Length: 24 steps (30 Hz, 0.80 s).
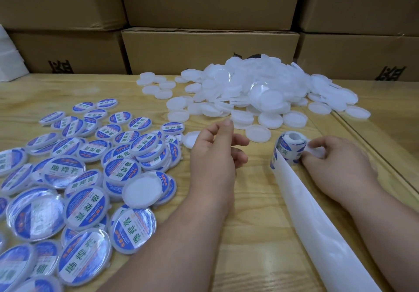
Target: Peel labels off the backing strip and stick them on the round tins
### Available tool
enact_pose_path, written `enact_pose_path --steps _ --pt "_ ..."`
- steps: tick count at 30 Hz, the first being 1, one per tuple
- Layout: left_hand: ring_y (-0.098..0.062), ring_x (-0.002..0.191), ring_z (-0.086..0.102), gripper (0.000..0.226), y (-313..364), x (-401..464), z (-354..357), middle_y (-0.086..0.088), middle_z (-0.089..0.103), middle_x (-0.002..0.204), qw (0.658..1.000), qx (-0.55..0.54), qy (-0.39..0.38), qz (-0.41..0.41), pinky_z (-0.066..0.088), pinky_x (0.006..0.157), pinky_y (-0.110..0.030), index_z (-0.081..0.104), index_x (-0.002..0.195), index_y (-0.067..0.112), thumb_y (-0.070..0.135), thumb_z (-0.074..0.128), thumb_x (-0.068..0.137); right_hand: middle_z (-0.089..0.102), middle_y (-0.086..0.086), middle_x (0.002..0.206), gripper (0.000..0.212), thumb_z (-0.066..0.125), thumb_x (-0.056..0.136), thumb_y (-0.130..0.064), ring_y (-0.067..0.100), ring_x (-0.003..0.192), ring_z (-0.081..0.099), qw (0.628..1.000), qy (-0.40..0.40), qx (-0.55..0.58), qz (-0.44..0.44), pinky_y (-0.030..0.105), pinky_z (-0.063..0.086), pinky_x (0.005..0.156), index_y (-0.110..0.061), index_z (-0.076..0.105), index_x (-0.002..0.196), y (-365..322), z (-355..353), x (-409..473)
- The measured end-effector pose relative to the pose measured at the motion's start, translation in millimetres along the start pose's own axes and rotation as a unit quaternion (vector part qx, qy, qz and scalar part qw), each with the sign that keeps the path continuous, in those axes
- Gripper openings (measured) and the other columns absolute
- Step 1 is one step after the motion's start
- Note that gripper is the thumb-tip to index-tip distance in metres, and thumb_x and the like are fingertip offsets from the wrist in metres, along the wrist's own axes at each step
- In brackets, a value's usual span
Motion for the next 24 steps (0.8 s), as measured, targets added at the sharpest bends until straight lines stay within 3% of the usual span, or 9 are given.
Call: enact_pose_path --steps 4,7,9,13,18,21,24 --pt "-0.009 0.049 0.049 0.02 -2 -2 1 0.008 0.065 0.068 0.998 0.051 -0.009 0.019 0.043 0.049 -0.018 0.061 0.079 0.02 0.023 0.065 0.098 0.065 -0.003 0.115 0.019 0.069 0.079 -0.046 0.03 0.117 0.054 0.998 0.014 0.053 0.009 0.049 0.042 0.102 -0.034 0.063 0.093 1 -2 -1" --pt "-0.009 0.049 0.045 0.024 -3 -2 1 0.008 0.059 0.063 0.996 0.078 -0.012 0.029 0.041 0.051 -0.021 0.055 0.075 0.017 0.018 0.065 0.097 0.065 -0.004 0.113 0.03 0.069 0.075 -0.044 0.028 0.113 0.058 0.993 0.047 0.112 0.016 0.05 0.048 0.099 -0.032 0.062 0.102 4 -5 1" --pt "-0.01 0.049 0.043 0.026 -3 -2 1 0.007 0.054 0.059 0.996 0.089 -0.015 0.025 0.039 0.052 -0.024 0.054 0.074 0.018 0.018 0.065 0.097 0.062 -0.007 0.115 0.036 0.071 0.077 -0.042 0.025 0.116 0.057 0.981 0.096 0.167 -0.002 0.043 0.047 0.097 -0.031 0.059 0.109 4 -9 1" --pt "-0.01 0.052 0.046 0.028 -4 -4 4 0.008 0.054 0.057 0.992 0.119 -0.038 0.02 0.041 0.054 -0.024 0.065 0.067 0.031 0.028 0.07 0.095 0.059 -0.012 0.121 0.038 0.07 0.079 -0.041 0.012 0.122 0.053 0.934 0.162 0.281 -0.151 0.026 0.04 0.099 -0.033 0.056 0.113 -17 -21 -15" --pt "-0.006 0.057 0.058 0.006 -3 -10 13 0.006 0.071 0.074 0.989 0.104 -0.106 0.016 0.047 0.056 -0.016 0.077 0.081 0.029 0.035 0.076 0.084 0.063 -0.002 0.119 0.042 0.076 0.078 -0.024 0.022 0.119 0.058 0.892 0.156 0.221 -0.363 0.027 0.039 0.106 -0.01 0.065 0.116 -41 -21 -38" --pt "-0.001 0.061 0.061 0.026 -4 -11 15 0.008 0.072 0.077 0.985 0.111 -0.134 0.016 0.047 0.057 -0.013 0.076 0.097 0.018 0.036 0.077 0.077 0.062 -0.001 0.12 0.048 0.071 0.081 -0.032 0.018 0.116 0.056 0.878 0.146 0.2 -0.41 0.022 0.036 0.106 -0.003 0.067 0.119 -49 -23 -43" --pt "-0.003 0.061 0.061 0.018 -4 -11 14 0.009 0.068 0.071 0.982 0.134 -0.135 0.021 0.048 0.06 -0.016 0.073 0.088 0.017 0.032 0.076 0.08 0.062 0.0 0.127 0.055 0.075 0.081 -0.032 0.012 0.121 0.054 0.879 0.113 0.201 -0.418 0.018 0.035 0.107 -0.002 0.065 0.127 -48 -20 -44"
Point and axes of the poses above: each hand's wrist, its own x-axis towards the middle knuckle, its own z-axis out of the palm, y = z × x, the point moved 4 cm from there along x, towards the middle knuckle
